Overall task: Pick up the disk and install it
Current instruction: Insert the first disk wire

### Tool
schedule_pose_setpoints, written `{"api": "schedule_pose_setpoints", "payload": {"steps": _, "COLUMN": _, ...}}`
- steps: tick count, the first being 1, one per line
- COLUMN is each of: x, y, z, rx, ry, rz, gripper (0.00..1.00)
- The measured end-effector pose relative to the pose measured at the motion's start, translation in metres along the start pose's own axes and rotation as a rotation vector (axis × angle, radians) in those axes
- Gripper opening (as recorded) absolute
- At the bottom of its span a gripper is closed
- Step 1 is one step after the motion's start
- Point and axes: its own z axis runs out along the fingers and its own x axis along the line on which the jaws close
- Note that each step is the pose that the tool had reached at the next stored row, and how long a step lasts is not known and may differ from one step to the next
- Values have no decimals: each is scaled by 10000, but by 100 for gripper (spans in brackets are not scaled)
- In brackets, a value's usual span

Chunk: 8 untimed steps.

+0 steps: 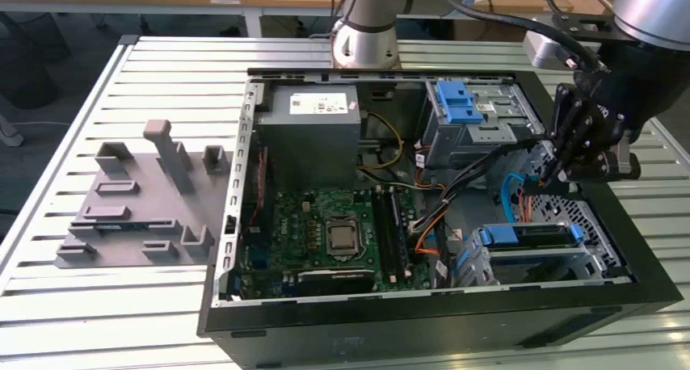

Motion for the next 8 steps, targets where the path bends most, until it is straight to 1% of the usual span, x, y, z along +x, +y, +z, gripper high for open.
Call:
{"api": "schedule_pose_setpoints", "payload": {"steps": 2, "x": 4, "y": -1, "z": 1, "rx": 7, "ry": -6, "rz": -99, "gripper": 16}}
{"api": "schedule_pose_setpoints", "payload": {"steps": 6, "x": 6, "y": 2, "z": 11, "rx": 33, "ry": -23, "rz": -606, "gripper": 16}}
{"api": "schedule_pose_setpoints", "payload": {"steps": 8, "x": 14, "y": 8, "z": 15, "rx": 41, "ry": -29, "rz": -768, "gripper": 16}}
